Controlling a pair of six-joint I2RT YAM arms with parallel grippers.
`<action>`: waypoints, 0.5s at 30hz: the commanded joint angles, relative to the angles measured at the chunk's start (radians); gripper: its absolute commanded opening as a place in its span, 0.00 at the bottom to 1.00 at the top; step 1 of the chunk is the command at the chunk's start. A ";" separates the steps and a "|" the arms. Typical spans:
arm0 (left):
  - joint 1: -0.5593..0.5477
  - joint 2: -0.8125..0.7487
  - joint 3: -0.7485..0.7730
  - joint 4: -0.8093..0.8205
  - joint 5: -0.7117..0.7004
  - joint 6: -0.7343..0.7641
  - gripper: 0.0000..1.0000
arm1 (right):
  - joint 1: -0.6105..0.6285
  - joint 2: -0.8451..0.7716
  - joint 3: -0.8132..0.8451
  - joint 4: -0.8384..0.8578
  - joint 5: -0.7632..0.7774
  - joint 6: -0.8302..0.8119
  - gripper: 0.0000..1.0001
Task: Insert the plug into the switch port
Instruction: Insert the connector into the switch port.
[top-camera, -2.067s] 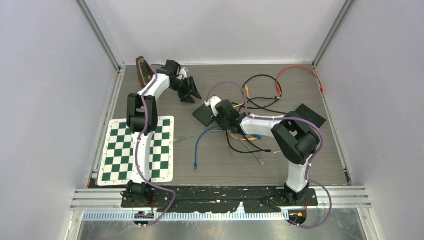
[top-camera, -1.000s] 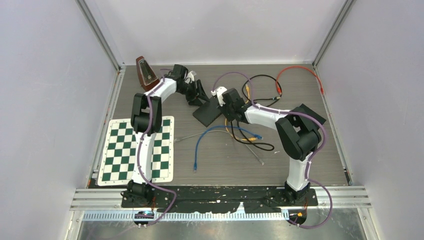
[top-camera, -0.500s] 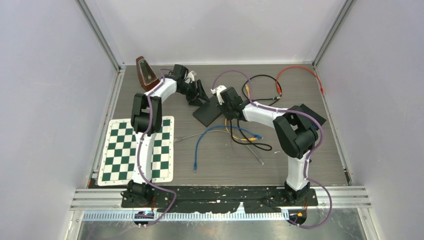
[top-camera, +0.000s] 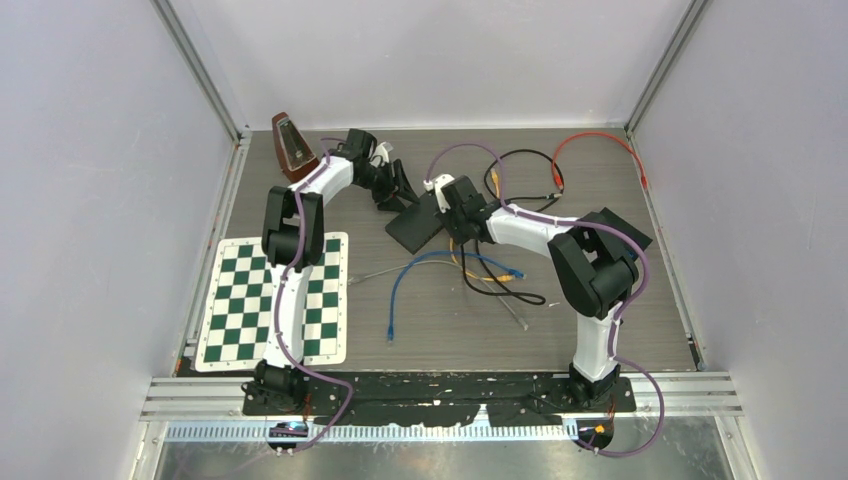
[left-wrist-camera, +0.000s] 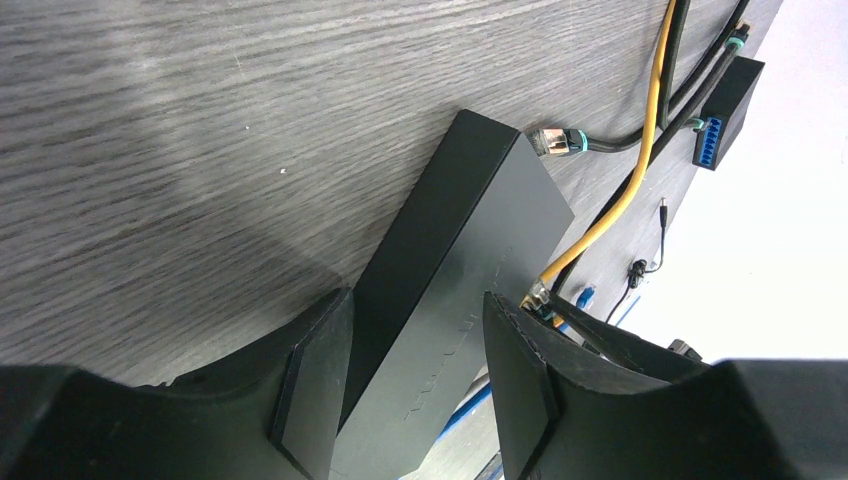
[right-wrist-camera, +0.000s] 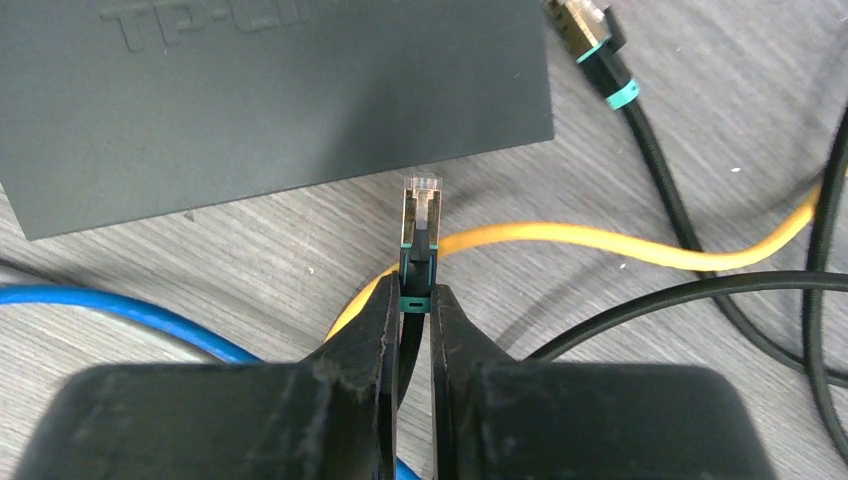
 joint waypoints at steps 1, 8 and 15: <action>-0.004 -0.009 0.025 0.019 0.012 0.001 0.52 | 0.008 -0.004 0.022 -0.057 -0.017 0.016 0.05; -0.004 -0.011 0.032 0.022 0.014 0.004 0.53 | 0.008 -0.021 0.015 -0.066 -0.017 0.037 0.05; -0.004 -0.015 0.021 0.018 0.015 0.006 0.53 | 0.008 0.014 0.030 -0.009 -0.025 -0.012 0.05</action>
